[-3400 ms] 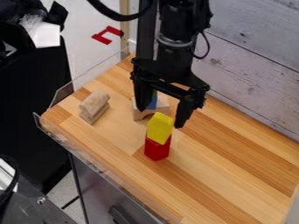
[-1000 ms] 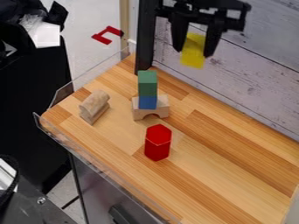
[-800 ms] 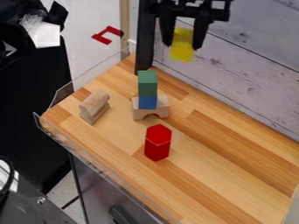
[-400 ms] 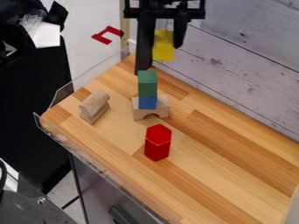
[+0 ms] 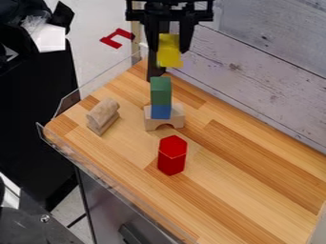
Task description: Put the yellow cube on top of green cube
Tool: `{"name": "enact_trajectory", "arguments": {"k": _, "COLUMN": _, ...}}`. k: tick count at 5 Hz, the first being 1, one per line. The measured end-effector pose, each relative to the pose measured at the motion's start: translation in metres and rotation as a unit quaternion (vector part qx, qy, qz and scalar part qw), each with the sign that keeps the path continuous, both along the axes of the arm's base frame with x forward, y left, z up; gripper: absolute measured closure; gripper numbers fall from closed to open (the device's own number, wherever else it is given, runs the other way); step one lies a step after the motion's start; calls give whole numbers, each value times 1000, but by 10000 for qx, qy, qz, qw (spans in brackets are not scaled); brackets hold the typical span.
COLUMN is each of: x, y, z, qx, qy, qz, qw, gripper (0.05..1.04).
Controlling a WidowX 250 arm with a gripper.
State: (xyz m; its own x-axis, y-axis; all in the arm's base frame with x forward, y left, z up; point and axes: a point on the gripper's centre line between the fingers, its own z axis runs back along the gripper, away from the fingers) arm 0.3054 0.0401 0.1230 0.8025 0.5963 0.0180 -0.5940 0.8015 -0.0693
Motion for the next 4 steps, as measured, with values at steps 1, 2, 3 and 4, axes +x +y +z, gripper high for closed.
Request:
{"name": "enact_trajectory", "arguments": {"k": 1, "x": 0, "y": 1, "z": -3, "qx": 5, "qy": 29, "qz": -32, "qw": 10000, "gripper": 572}}
{"name": "enact_trajectory", "arguments": {"k": 2, "x": 0, "y": 3, "z": -7, "qx": 4, "qy": 90, "qz": -34, "qw": 10000, "gripper": 572}}
{"name": "enact_trajectory", "arguments": {"k": 3, "x": 0, "y": 6, "z": -15, "qx": -46, "qy": 205, "qz": 15, "qw": 9998, "gripper": 572}}
{"name": "enact_trajectory", "arguments": {"k": 4, "x": 0, "y": 7, "z": -22, "qx": -101, "qy": 303, "qz": 59, "qw": 9995, "gripper": 572}}
